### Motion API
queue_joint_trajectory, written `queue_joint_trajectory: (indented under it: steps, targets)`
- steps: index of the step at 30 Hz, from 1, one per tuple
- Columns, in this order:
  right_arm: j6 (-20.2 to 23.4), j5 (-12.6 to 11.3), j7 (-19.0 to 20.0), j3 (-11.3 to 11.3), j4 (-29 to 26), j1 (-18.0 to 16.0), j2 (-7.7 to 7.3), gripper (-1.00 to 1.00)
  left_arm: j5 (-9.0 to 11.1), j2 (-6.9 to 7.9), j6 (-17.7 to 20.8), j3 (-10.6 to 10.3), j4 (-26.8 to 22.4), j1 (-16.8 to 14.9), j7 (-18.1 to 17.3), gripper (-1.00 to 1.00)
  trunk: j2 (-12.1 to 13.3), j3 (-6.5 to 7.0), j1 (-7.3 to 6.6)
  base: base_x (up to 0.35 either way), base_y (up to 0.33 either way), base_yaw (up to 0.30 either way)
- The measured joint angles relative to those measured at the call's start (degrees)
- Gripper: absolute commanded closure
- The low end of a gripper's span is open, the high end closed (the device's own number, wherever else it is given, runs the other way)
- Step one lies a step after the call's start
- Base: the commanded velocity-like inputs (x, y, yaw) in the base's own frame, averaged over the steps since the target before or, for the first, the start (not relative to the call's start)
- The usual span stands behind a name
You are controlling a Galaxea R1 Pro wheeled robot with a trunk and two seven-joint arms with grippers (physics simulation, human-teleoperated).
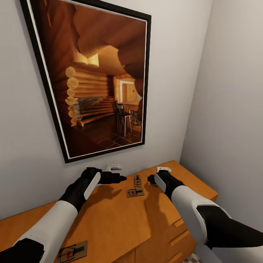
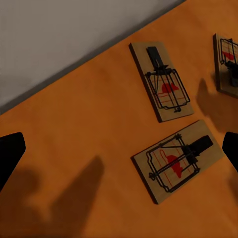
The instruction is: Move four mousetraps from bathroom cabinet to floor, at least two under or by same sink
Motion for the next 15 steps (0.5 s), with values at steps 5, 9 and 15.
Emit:
queue_joint_trajectory:
  steps: [5, 9, 15]
  targets:
    - [0.0, 0.0, 0.0, 0.0, 0.0, 0.0, 0.0, -1.0, 0.0, 0.0, 0.0, 0.0, 0.0, 0.0, 0.0, -1.0, 0.0, 0.0, 0.0, 0.0, 0.0, 0.0]
    - [0.0, 0.0, 0.0, 0.0, 0.0, 0.0, 0.0, -1.0, 0.0, 0.0, 0.0, 0.0, 0.0, 0.0, 0.0, -1.0, 0.0, 0.0, 0.0, 0.0, 0.0, 0.0]
    - [0.0, 0.0, 0.0, 0.0, 0.1, 0.0, 0.0, -1.0, 0.0, 0.0, 0.0, 0.0, 0.0, 0.0, 0.0, -1.0, 0.0, 0.0, 0.0, 0.0, 0.0, 0.0]
